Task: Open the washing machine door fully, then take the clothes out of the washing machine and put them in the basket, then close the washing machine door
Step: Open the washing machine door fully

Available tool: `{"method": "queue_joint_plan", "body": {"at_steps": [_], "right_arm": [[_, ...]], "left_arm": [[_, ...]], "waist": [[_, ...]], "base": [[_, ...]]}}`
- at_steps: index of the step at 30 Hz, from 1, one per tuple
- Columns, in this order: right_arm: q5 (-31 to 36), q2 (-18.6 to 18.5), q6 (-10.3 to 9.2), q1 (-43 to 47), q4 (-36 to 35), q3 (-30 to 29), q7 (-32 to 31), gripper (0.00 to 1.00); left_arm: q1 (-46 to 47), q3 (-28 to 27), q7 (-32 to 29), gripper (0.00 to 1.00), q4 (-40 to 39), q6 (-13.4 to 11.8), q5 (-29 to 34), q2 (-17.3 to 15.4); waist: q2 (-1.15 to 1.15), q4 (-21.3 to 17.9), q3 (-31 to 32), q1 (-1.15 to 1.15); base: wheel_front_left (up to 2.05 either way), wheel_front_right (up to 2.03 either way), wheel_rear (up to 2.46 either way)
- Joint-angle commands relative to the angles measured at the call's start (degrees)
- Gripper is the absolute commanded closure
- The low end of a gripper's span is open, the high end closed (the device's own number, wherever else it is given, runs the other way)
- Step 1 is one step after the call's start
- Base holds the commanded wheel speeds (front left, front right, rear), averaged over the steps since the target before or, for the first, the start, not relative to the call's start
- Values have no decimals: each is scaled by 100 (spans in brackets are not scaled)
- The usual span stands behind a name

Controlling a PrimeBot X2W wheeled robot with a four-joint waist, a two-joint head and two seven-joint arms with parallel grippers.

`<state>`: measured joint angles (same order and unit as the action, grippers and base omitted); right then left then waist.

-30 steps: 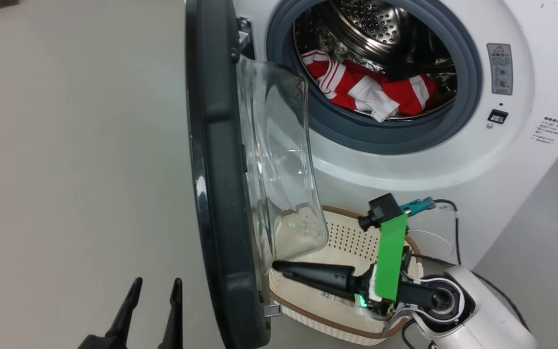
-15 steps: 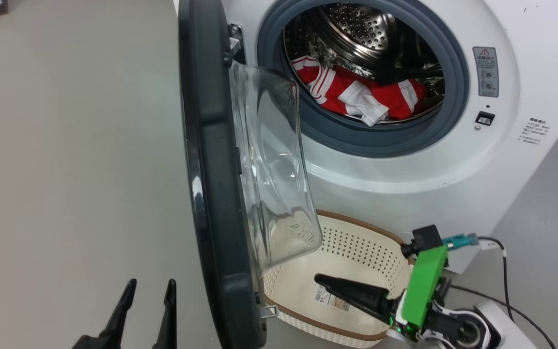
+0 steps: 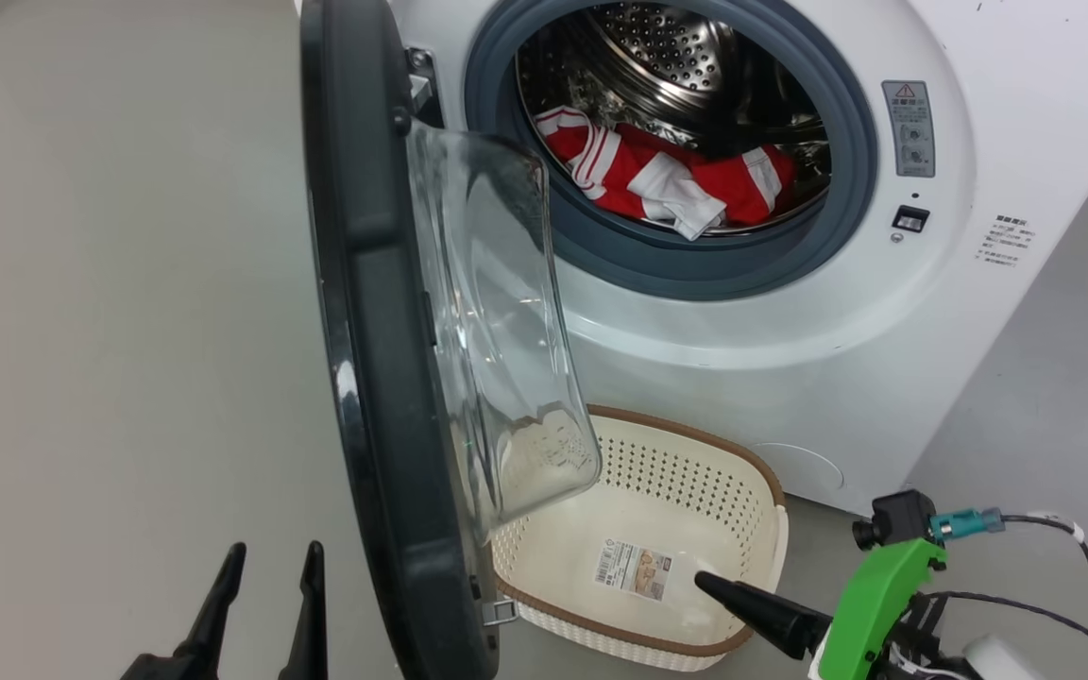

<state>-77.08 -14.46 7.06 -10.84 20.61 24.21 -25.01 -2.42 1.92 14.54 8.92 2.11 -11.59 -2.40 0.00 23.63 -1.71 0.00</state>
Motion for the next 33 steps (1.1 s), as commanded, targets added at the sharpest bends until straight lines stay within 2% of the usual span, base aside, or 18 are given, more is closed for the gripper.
{"method": "queue_joint_plan", "body": {"at_steps": [1, 8, 9, 21, 25, 28, 33], "right_arm": [[156, -121, 43, -7, -101, 165, 251, 0], [840, -578, 43, 5, -197, 792, 1388, 0], [840, -578, 43, 5, -197, 792, 1388, 0], [1369, -1128, 43, -228, -20, 1888, 3478, 0], [1524, -1182, 43, -355, 196, 2094, 3886, 0], [1762, -1162, 43, -426, 353, 2061, 3985, 0], [2671, -830, 43, -249, 147, 1076, 3999, 0]], "left_arm": [[84, -224, 46, 0, -112, 21, -5, -48], [63, -287, 46, 0, -73, 2, -25, -48], [63, -287, 46, 0, -73, 2, -25, -48], [35, -357, 46, 0, -50, -4, -12, -48], [36, -366, 46, 0, -45, -10, -14, -48], [39, -374, 46, 0, -43, -16, -16, -48], [63, -413, 46, 0, -55, -16, -31, -48]], "waist": [[0, -37, -18, 0], [0, -106, -3, 0], [0, -106, -3, 0], [0, -195, 30, 0], [0, -217, 22, 0], [0, -234, 10, 0], [0, -270, -42, 0]], "base": [[0, 0, 0], [0, 0, 0], [0, 0, 0], [0, 0, 0], [0, 0, 0], [0, 0, 0], [0, 0, 0]]}}
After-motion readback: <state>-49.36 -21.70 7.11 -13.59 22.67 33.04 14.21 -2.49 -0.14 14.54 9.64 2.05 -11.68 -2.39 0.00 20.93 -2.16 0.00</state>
